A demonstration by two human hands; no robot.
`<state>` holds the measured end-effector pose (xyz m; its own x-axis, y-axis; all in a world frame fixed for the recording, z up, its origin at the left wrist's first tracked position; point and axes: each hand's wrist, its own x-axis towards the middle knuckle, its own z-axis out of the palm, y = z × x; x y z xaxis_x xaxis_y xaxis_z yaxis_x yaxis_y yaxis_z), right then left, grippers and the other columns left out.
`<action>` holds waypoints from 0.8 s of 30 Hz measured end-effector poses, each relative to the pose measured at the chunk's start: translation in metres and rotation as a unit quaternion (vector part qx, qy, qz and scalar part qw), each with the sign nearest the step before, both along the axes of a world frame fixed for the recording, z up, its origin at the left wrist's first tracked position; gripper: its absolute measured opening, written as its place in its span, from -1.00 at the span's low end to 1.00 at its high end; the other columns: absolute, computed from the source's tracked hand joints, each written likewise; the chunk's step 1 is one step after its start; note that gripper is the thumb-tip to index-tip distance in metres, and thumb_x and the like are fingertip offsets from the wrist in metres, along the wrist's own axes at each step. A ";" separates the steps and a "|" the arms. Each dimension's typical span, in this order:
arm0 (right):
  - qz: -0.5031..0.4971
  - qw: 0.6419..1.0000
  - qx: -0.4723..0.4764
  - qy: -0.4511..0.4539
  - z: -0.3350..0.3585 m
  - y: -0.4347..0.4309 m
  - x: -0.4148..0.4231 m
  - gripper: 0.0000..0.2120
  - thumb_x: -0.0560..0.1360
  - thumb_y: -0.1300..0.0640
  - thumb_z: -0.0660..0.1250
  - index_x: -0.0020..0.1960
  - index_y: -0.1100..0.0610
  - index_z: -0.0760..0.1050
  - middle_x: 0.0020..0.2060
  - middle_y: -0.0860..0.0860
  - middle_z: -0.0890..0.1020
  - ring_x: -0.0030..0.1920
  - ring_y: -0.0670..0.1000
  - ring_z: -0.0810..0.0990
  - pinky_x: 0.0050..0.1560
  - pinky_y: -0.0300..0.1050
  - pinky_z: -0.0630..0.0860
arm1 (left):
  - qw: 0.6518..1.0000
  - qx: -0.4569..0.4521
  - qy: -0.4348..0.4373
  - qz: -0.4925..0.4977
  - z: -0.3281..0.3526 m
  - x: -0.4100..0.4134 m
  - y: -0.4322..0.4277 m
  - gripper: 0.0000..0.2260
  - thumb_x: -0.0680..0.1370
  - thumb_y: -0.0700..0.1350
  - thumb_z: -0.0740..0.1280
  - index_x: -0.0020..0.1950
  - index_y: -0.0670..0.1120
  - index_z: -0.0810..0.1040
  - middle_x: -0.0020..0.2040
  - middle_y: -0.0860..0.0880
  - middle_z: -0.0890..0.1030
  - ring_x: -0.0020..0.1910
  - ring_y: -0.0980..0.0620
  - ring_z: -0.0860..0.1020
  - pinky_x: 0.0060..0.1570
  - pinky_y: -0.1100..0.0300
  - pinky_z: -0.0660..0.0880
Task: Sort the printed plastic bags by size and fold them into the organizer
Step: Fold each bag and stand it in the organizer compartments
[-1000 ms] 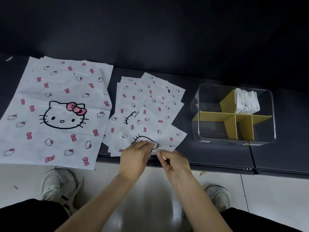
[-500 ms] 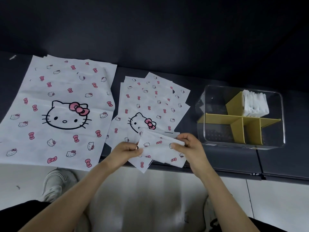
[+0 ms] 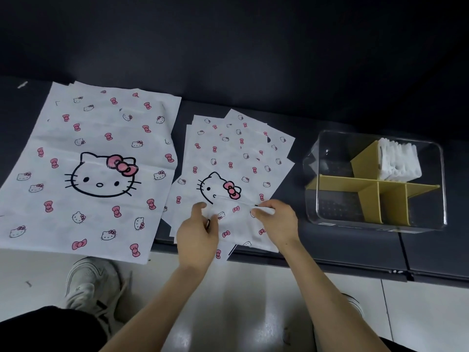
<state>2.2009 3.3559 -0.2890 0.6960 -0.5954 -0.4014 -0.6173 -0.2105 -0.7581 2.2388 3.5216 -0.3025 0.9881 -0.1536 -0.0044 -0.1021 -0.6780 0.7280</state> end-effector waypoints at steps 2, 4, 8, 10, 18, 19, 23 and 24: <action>0.002 1.000 -0.012 0.002 0.000 0.000 0.000 -0.87 0.41 0.15 0.43 -0.05 0.14 0.61 -0.09 -0.08 0.62 -0.23 -0.11 0.56 -0.35 -0.37 0.43 | 0.987 0.096 -0.123 -0.048 -0.010 0.001 0.001 -0.86 0.51 -0.20 0.27 0.03 -0.20 0.54 -0.54 -0.04 0.42 -0.55 -0.09 0.40 -0.42 0.18 0.30; 0.000 1.000 -0.015 0.002 -0.002 0.000 0.000 -0.86 0.42 0.14 0.43 -0.03 0.14 0.61 -0.05 -0.08 0.61 -0.27 -0.14 0.56 -0.29 -0.33 0.48 | 0.954 0.194 -0.217 -0.064 -0.018 0.003 0.004 -0.80 0.51 -0.10 0.23 -0.01 -0.17 0.55 -0.47 -0.06 0.45 -0.53 -0.09 0.41 -0.36 0.15 0.33; -0.002 1.000 -0.027 0.006 -0.005 0.000 0.001 -0.87 0.44 0.13 0.41 -0.05 0.16 0.61 -0.12 -0.09 0.61 -0.38 -0.13 0.54 -0.10 -0.16 0.54 | 0.915 0.202 -0.322 -0.135 -0.028 0.007 0.006 -0.76 0.46 -0.27 0.30 0.12 -0.18 0.50 -0.05 -0.18 0.50 -0.08 -0.17 0.48 0.10 -0.14 0.44; -0.004 1.000 -0.023 0.006 -0.008 -0.001 0.002 -0.88 0.43 0.13 0.41 -0.08 0.15 0.62 -0.16 -0.07 0.64 -0.26 -0.07 0.57 -0.03 -0.04 0.57 | 0.923 0.145 -0.297 -0.197 -0.028 0.006 0.007 -0.68 0.44 -0.30 0.23 0.18 -0.19 0.44 0.06 -0.16 0.43 -0.03 -0.19 0.48 -0.02 -0.07 0.54; -0.025 0.999 0.034 -0.010 -0.008 -0.006 0.002 -0.97 0.42 0.17 0.42 -0.16 0.13 0.63 -0.25 -0.13 0.61 -0.27 -0.10 0.56 -0.34 -0.28 0.48 | 0.998 -0.035 0.037 -0.023 0.001 0.002 0.006 -0.81 0.58 -0.24 0.24 0.18 -0.18 0.49 -0.41 0.09 0.44 -0.39 0.04 0.42 -0.33 0.22 0.35; -0.025 0.999 0.035 -0.008 -0.008 -0.006 0.002 -0.97 0.42 0.17 0.42 -0.18 0.12 0.63 -0.25 -0.13 0.62 -0.27 -0.11 0.56 -0.35 -0.29 0.46 | 0.999 -0.021 0.018 -0.041 -0.002 0.002 0.008 -0.83 0.58 -0.26 0.25 0.15 -0.20 0.51 -0.42 0.11 0.43 -0.39 -0.01 0.41 -0.34 0.16 0.34; -0.040 0.998 0.051 -0.006 -0.008 -0.007 0.003 -0.96 0.41 0.17 0.43 -0.20 0.13 0.64 -0.25 -0.11 0.64 -0.35 -0.15 0.55 -0.35 -0.29 0.44 | 0.996 0.031 -0.039 -0.078 -0.012 0.005 0.012 -0.79 0.55 -0.17 0.20 0.03 -0.25 0.56 -0.40 -0.01 0.50 -0.42 -0.08 0.42 -0.35 0.19 0.29; -0.044 0.998 0.052 -0.006 -0.007 -0.007 0.004 -0.96 0.40 0.17 0.44 -0.20 0.14 0.65 -0.27 -0.11 0.64 -0.39 -0.17 0.54 -0.37 -0.31 0.42 | 0.994 0.046 -0.052 -0.084 -0.012 0.007 0.011 -0.73 0.55 -0.12 0.15 0.02 -0.25 0.56 -0.42 -0.05 0.51 -0.46 -0.08 0.40 -0.39 0.20 0.28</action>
<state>2.2047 3.3490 -0.2960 0.6480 -0.6105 -0.4555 -0.6200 -0.0754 -0.7810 2.2454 3.5325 -0.3149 0.9446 -0.3199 0.0740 -0.2904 -0.7088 0.6428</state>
